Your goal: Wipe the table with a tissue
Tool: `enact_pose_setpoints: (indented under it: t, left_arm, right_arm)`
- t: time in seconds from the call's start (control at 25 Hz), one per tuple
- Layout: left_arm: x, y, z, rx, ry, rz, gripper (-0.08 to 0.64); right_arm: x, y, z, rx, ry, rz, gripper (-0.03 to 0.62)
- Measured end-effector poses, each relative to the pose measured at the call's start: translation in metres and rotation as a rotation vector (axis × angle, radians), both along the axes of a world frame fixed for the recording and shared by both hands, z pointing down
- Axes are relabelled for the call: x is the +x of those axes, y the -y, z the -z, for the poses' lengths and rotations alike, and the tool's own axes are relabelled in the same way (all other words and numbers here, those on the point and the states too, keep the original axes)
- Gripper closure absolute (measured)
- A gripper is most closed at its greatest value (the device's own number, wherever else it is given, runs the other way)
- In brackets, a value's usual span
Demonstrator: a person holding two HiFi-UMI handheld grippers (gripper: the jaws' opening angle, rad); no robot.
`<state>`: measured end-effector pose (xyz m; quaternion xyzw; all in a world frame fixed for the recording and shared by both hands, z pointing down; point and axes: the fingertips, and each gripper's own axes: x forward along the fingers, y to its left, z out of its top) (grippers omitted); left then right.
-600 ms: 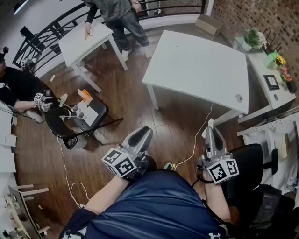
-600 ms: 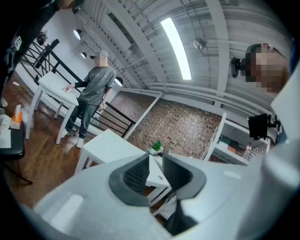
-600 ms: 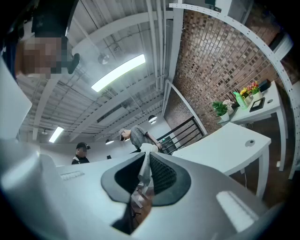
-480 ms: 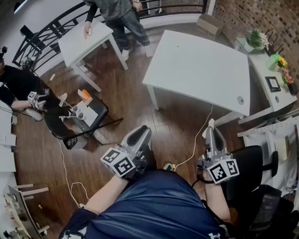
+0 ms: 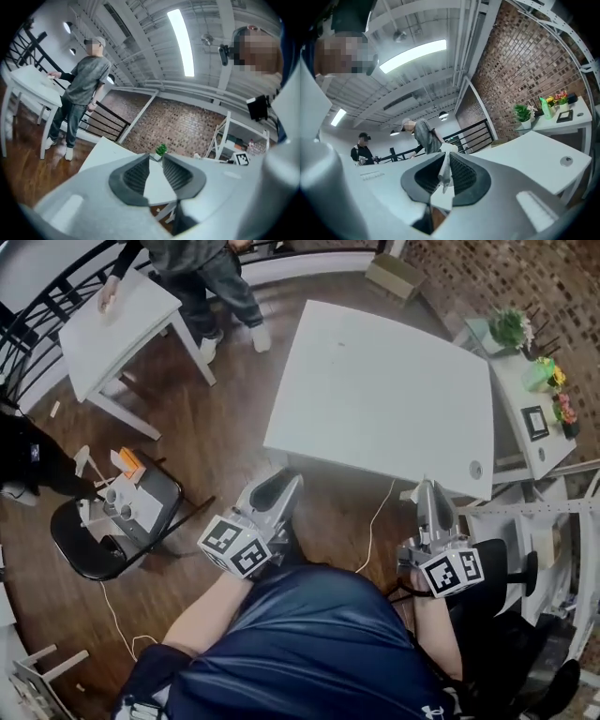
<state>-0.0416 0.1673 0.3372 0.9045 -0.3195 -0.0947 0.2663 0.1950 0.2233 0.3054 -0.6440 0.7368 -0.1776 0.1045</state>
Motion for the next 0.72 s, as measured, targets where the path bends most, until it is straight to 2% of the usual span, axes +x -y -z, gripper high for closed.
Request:
enact_pose_setpoints:
  t: [0.16, 0.28, 0.48, 0.72]
  left_arm:
    - [0.01, 0.084, 0.004, -0.007, 0.02, -0.115, 0.472]
    - [0.006, 0.137, -0.003, -0.016, 0.033, -0.157, 0.472]
    - [-0.005, 0.2, -0.018, -0.043, 0.047, -0.123, 0.472]
    - [-0.015, 0.233, -0.049, -0.1, 0.065, -0.053, 0.472]
  right_arm:
    - [-0.005, 0.087, 0.005, -0.05, 0.028, -0.058, 0.558]
    - [-0.013, 0.145, 0.004, -0.088, 0.022, -0.074, 0.558]
    - [-0.004, 0.218, -0.022, -0.172, -0.015, -0.067, 0.558]
    - [0.014, 0.311, -0.085, -0.304, -0.106, 0.003, 0.558]
